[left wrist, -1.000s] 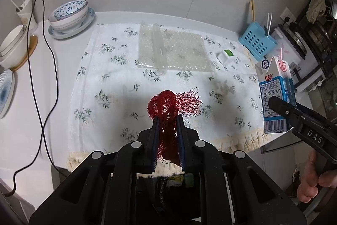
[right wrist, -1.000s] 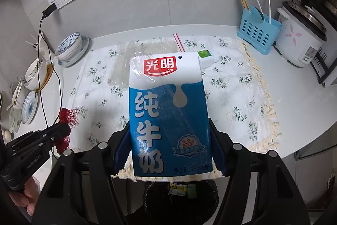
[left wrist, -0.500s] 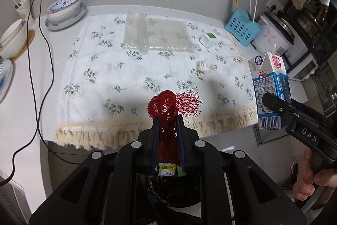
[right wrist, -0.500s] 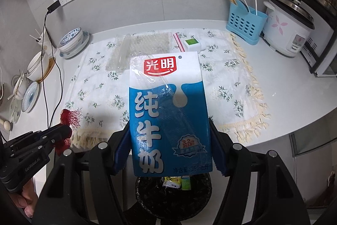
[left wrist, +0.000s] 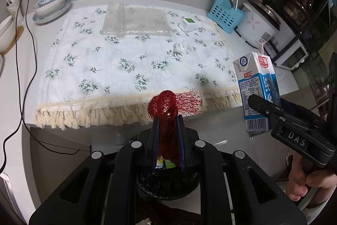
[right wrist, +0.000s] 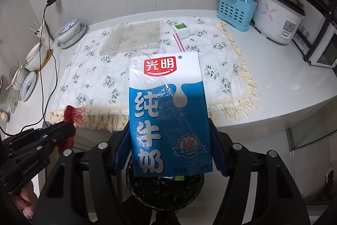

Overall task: Collect trash
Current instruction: 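Lift the red mesh bag and milk carton and carry both down over the bin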

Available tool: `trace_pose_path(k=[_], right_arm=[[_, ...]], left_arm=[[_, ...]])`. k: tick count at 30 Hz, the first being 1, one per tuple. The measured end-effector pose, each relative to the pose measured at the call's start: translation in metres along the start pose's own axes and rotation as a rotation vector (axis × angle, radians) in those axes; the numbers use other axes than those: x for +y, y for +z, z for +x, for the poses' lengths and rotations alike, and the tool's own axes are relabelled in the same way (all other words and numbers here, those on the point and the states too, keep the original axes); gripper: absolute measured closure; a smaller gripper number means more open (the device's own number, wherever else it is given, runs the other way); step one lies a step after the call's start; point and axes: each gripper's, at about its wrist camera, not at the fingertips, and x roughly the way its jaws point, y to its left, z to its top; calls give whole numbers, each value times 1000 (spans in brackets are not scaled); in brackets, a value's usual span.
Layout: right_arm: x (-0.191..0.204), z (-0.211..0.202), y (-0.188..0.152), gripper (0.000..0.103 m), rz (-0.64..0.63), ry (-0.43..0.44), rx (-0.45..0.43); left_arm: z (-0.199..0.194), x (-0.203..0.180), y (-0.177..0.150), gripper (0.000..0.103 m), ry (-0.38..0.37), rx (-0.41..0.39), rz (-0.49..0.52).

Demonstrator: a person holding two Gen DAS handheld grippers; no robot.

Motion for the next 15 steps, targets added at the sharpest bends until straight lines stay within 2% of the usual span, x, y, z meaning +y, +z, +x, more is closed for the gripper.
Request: trace_pose_path(k=[15], right_arm=[[-26,13,-53,41,7,-24,37]], left_arm=[[33,-17,-47,88,-21,46,41]])
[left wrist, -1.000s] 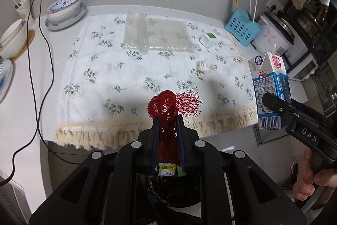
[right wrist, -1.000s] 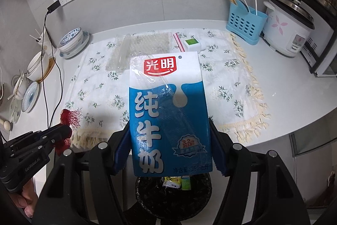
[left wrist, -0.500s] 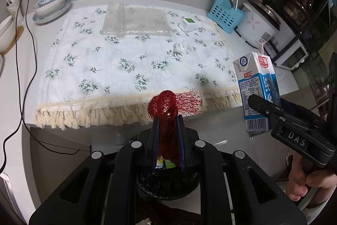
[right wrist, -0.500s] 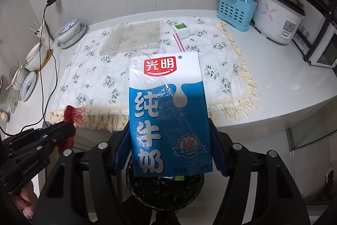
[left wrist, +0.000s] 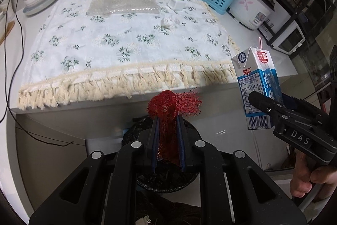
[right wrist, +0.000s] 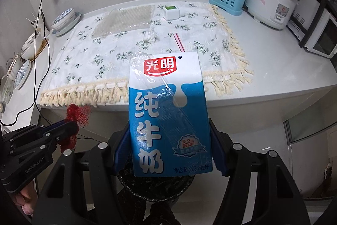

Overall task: Collect trash
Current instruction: 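Lift the red mesh bag and milk carton and carry both down over the bin, then open the left tool to drop the mesh bag while the right tool drops the milk carton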

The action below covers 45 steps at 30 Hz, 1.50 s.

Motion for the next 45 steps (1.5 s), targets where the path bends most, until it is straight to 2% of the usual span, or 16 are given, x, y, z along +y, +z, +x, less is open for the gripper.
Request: trace_pose_path(k=[11,21,33,45], right_arm=[[-11,23,-47,41,-19,12,35],[-15,53,-85,41,-59,19,65],[-26,91,-113,41,-38,-5,123],[-51,95,-128,41,15,-25,154]], left_arm=[[27,-2,-34,88,19,46,-4],[60,-9,-61,88,7,65,7],[117,-13,-79,88,30,131,21],[168,-15,-93,88,70,177,35]])
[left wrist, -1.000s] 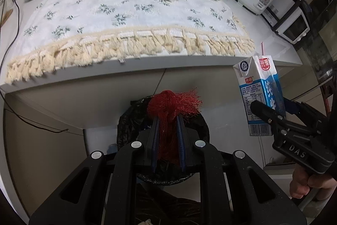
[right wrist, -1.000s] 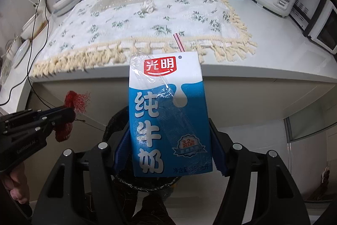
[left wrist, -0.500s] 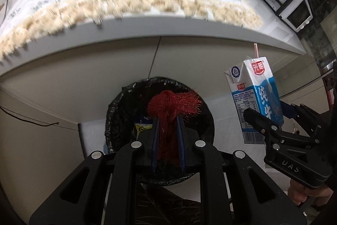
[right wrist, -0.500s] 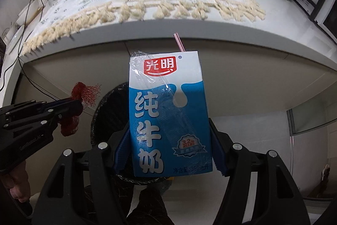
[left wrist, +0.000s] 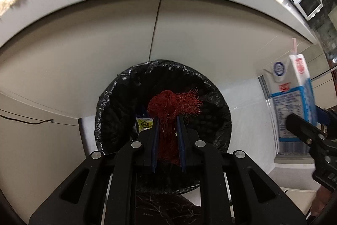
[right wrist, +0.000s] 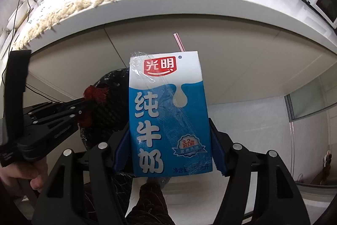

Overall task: Collect trash
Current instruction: 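Open the left tool to drop the mesh bag while the right tool drops the milk carton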

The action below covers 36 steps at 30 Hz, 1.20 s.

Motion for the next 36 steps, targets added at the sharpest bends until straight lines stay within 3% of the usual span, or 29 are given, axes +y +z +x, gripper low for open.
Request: trace_pose_path(k=[5,9,17,22,36], right_arm=[[-8,3,-5,41,0,-8,17],[-9,3,-6,41,-10,-6,20],[5,8,5,41,-52,21,10],[18,17,12,41,-89,50,11],[65,60,30,40,-185,94,53]], left_arm=[[11,-5,0,86,-2,14,6],[11,-7,0,77,-7,4,-1],[-11,4,4,24,39,-63,-59],[-29,15,7,6,52,-112,-93],[-50,61,0,6,118,-123,-214]])
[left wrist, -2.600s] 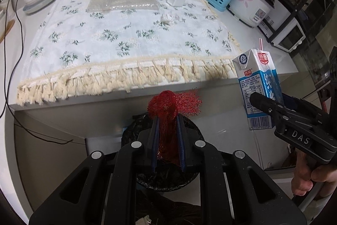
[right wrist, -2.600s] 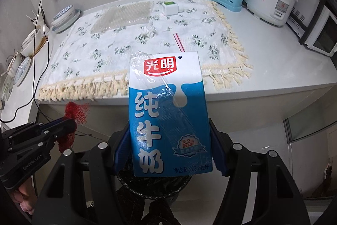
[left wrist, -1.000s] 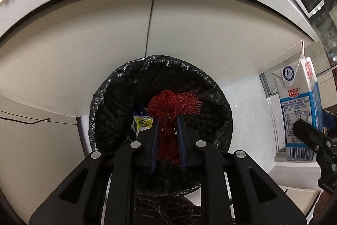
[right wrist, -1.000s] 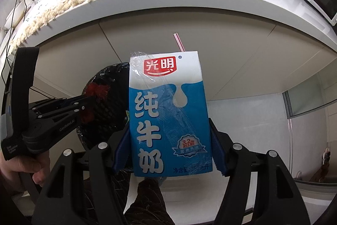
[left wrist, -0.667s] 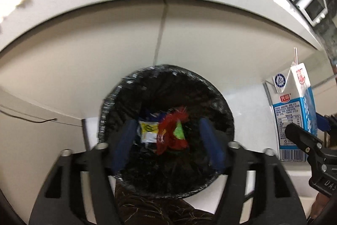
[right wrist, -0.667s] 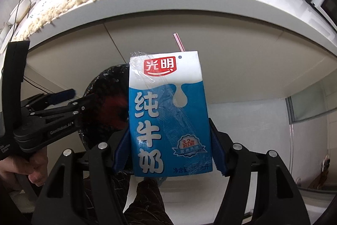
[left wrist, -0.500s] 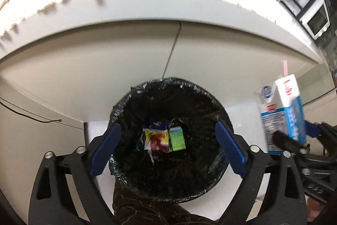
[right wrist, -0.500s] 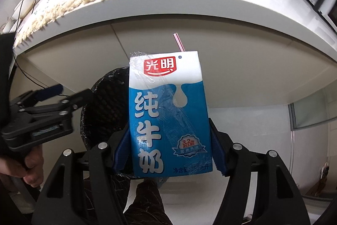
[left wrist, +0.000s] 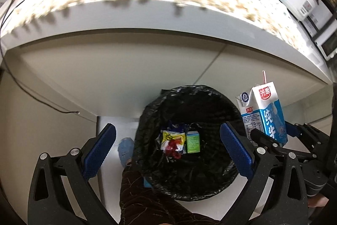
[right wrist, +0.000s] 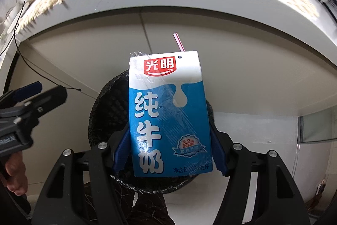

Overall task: Collect trash
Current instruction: 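Open the left tool to drop the mesh bag while the right tool drops the milk carton, then raise both tools back over the tablecloth toward the bottle and white box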

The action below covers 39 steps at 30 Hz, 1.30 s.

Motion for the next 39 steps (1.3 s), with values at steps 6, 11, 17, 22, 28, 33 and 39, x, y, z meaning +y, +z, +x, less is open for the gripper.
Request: trace_pose_path(k=[6,11,17,22,28,33,39], right_arm=[[14,19,8,40,-31,24,35],[23,26,13,40,-80,15,47],[21,23,14,40,-85,20,47],[12,18,17,33,-66,17,28],[0,-8,18,14,-18,-4,-38],[-12,-38,31,8,-2,-47,-107],[-18,-91,39,8,21,-76,-148]], left_arm=[[-6,18,-3,6,27,-12,-29],[-9,33,-6,6,39,-10,-65],[-7,37,-8,6,53,-2,-74],[-5,32,-7,6,54,5,-64],[-12,21,-3,6,31,-7,-30],[-31,12,8,6,-13,-24,-28],[-68,1,21,6,-51,-82,-19]])
